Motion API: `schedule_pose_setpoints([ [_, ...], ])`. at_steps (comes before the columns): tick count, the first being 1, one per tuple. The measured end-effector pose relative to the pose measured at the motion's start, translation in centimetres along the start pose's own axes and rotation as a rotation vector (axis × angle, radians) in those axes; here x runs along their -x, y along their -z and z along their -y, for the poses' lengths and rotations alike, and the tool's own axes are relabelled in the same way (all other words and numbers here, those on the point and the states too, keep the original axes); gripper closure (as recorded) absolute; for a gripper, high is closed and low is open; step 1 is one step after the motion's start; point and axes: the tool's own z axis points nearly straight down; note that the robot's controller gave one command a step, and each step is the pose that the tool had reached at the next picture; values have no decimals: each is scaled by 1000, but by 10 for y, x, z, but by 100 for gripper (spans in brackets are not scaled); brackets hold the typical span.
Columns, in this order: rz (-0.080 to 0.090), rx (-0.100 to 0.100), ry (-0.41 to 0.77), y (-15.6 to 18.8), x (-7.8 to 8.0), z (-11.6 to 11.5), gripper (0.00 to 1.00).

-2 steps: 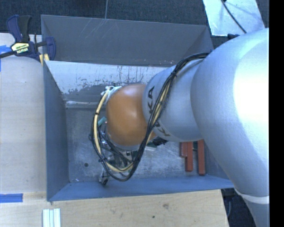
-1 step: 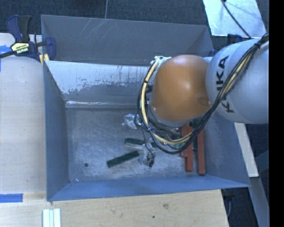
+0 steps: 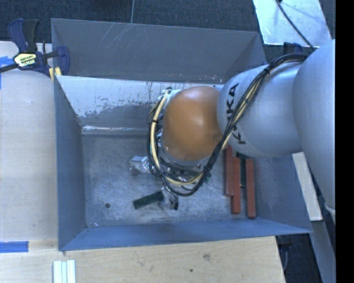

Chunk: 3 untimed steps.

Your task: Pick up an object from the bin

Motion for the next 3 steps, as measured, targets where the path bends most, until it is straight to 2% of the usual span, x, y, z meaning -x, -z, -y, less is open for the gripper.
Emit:
schedule_pose_setpoints([
  [1, 4, -1, -2, 3, 2, 0, 100],
  [2, 7, -4, -14, 33, -17, 20, 100],
  [3, 14, -6, 5, 182, 13, -2, 100],
])
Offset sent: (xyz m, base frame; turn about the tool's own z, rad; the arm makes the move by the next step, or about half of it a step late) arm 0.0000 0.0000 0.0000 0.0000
